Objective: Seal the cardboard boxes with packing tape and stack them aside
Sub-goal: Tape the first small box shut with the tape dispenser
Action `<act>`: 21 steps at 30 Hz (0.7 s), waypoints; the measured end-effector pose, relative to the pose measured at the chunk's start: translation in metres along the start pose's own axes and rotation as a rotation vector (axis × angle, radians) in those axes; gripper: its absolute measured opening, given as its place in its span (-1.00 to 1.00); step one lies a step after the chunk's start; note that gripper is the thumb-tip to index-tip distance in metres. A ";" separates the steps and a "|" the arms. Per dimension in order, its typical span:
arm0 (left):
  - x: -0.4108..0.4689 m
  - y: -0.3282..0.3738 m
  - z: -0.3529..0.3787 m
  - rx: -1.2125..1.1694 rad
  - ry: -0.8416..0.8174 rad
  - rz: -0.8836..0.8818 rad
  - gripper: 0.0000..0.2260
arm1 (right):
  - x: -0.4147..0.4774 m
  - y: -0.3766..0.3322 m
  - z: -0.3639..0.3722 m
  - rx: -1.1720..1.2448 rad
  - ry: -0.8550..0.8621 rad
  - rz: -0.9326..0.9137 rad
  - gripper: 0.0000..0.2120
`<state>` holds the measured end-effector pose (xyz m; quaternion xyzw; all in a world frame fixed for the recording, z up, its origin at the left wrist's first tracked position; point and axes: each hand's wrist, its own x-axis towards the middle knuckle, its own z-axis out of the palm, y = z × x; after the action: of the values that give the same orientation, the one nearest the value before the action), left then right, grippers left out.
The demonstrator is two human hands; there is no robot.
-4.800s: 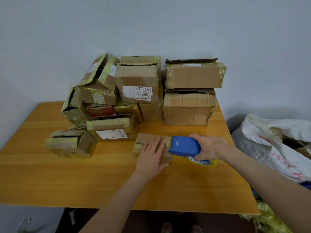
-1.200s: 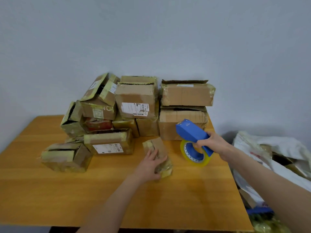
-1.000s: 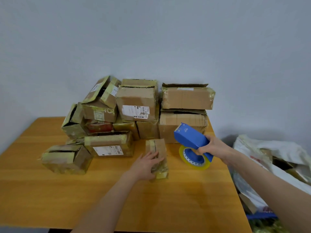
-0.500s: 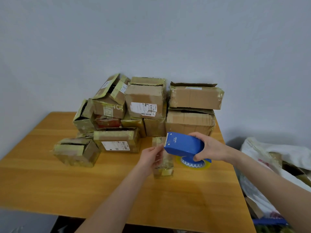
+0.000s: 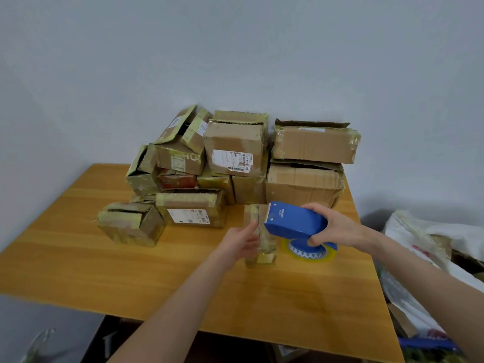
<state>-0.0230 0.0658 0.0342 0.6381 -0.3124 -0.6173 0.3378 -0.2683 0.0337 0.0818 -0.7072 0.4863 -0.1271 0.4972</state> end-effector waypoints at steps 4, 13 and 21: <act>-0.006 0.001 0.010 -0.114 -0.140 -0.097 -0.49 | -0.003 -0.005 -0.002 0.091 -0.034 0.012 -0.36; -0.010 0.003 0.008 -0.045 0.074 0.060 -0.88 | -0.001 0.000 0.000 -0.064 -0.063 -0.009 -0.35; -0.015 -0.003 0.004 0.175 0.177 0.133 -0.90 | 0.005 0.004 0.010 -0.391 0.012 -0.056 -0.31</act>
<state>-0.0281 0.0798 0.0400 0.6950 -0.3759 -0.5052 0.3472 -0.2617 0.0350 0.0719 -0.8028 0.4849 -0.0483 0.3435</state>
